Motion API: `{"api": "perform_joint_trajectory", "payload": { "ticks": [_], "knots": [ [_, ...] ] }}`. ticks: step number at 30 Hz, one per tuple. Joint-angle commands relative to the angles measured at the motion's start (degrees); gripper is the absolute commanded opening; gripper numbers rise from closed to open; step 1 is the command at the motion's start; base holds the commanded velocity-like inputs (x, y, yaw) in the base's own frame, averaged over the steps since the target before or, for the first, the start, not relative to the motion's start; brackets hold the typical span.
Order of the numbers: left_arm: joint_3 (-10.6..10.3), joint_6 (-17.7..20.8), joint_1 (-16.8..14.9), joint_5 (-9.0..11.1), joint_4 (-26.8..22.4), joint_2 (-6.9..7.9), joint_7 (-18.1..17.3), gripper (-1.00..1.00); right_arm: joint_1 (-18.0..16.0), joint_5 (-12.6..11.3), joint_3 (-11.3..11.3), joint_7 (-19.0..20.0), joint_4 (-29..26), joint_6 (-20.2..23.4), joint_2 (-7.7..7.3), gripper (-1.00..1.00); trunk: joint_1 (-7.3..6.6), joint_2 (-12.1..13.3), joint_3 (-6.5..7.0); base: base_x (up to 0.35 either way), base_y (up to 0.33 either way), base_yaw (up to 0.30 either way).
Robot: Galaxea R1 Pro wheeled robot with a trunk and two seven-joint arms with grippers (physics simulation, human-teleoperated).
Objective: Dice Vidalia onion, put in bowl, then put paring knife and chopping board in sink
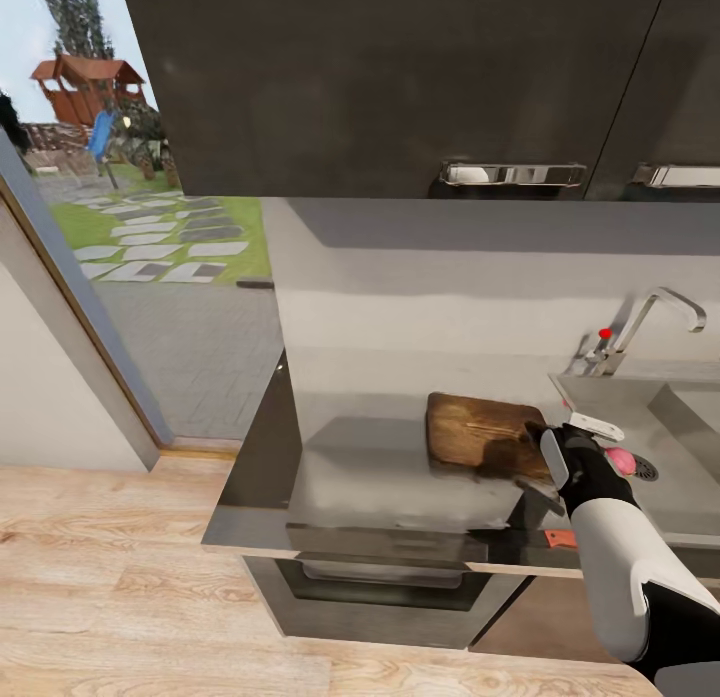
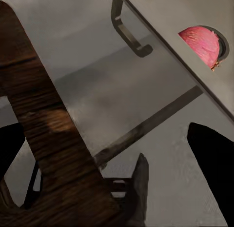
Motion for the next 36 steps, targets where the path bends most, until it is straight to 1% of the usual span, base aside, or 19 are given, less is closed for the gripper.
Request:
{"api": "perform_joint_trajectory", "payload": {
  "ticks": [1, 16, 19, 21, 23, 25, 27, 29, 34, 36],
  "knots": [
    [0.0, -0.1, 0.0, 0.0, 0.0, 0.02, -0.1, 1.0, 0.0, 0.1, 0.0, -0.1, -0.1, 0.4, -0.01, 1.0, 0.03, -0.1, -0.1, 0.0, 0.0, 0.0],
    [0.0, -0.1, 0.0, 0.0, 0.0, 0.01, 0.0, 1.0, 0.0, 0.0, 0.0, 0.0, -0.1, 0.3, 0.0, 1.0, 0.03, -0.1, -0.1, 0.0, 0.0, 0.0],
    [0.0, -0.1, 0.0, 0.0, 0.0, -0.01, -0.1, 1.0, 0.0, 0.0, 0.0, 0.7, -0.3, 0.3, 0.0, 1.0, 0.03, -0.1, -0.1, 0.0, 0.0, 0.0],
    [0.0, -0.1, 0.0, 0.0, 0.0, -0.02, -0.1, 1.0, 0.0, 0.1, 0.0, 2.3, -0.6, 0.3, -0.03, 1.0, 0.03, -0.1, -0.1, 0.0, 0.0, 0.0],
    [-0.1, -0.1, 0.0, 0.0, 0.0, -0.03, -0.1, 1.0, 0.0, 0.2, 0.6, 9.0, -1.4, 0.3, -0.11, 1.0, 0.03, -0.1, -0.1, 0.0, 0.0, 0.0],
    [-0.1, -0.1, 0.0, 0.0, 0.0, -0.03, -0.1, 1.0, 0.0, 0.2, 1.3, 11.4, -1.7, 0.3, -0.16, 1.0, 0.03, -0.1, -0.1, 0.0, 0.0, 0.0],
    [-0.1, -0.1, 0.0, 0.0, 0.1, -0.03, -0.1, 1.0, 0.0, 0.2, 2.8, 14.3, -2.6, 0.3, -0.27, 1.0, 0.03, -0.1, -0.1, 0.0, 0.0, 0.0],
    [0.0, -0.1, 0.0, 0.0, 0.5, -0.03, -0.1, 1.0, 0.0, 0.3, 4.2, 15.9, -3.8, 0.3, -0.29, 1.0, 0.03, -0.1, -0.1, -0.011, 0.0, 0.0],
    [0.0, -0.1, 0.0, -0.1, 1.0, -0.03, -0.1, 1.0, 0.0, 0.3, 4.6, 17.4, -4.3, 0.3, -0.32, 1.0, 0.03, -0.1, -0.1, -0.146, 0.0, 0.0],
    [0.0, -0.1, 0.0, -0.1, 1.1, -0.03, -0.1, 1.0, 0.0, 0.3, 4.7, 18.6, -4.4, 0.2, -0.34, 1.0, 0.03, -0.1, -0.1, -0.248, 0.0, 0.0]
  ]
}}
